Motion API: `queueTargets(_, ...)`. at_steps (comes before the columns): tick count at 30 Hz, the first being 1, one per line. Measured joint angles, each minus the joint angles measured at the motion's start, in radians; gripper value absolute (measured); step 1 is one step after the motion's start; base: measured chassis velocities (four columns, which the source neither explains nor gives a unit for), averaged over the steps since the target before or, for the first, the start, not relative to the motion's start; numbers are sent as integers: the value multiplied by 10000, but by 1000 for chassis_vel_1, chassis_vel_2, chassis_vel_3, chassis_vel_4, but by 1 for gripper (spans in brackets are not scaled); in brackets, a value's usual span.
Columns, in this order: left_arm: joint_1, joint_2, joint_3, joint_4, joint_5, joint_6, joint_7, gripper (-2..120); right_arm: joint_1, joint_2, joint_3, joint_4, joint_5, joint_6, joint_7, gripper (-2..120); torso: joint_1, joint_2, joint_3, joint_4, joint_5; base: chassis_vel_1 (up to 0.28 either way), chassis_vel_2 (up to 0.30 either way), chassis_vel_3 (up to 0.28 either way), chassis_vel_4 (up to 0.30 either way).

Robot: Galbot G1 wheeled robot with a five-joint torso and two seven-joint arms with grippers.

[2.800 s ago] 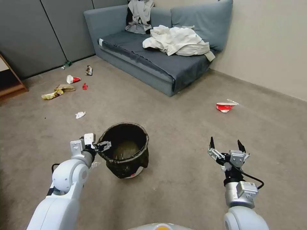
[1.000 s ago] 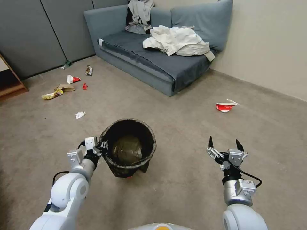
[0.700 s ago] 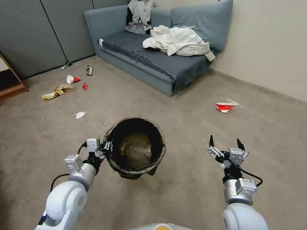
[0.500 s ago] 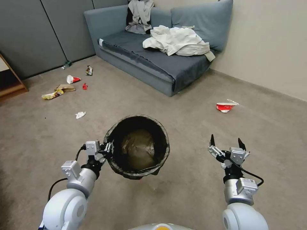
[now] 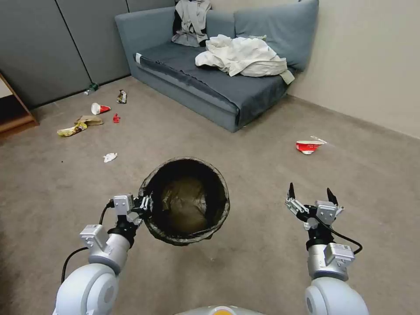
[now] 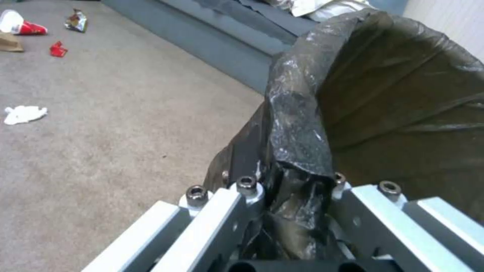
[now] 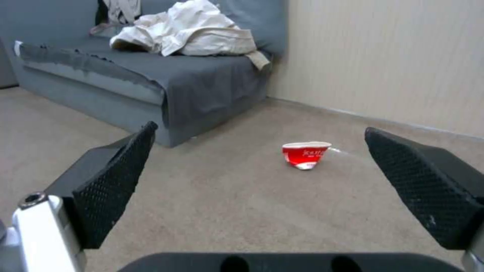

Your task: Pick up the trash can from the floor.

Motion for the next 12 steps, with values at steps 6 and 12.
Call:
queueTargets(6,-30,20,15,2,-12,21,-3,5,-13,6,0,33,-8,-2,19,100,0,0,0,0,1,0,0,0,0)
queueTargets(12,-44,19,24,9,-12,36,-3,5,-18,5,4,41,-11,-3,25,100,1,0,0,0,1,0,0,0,0)
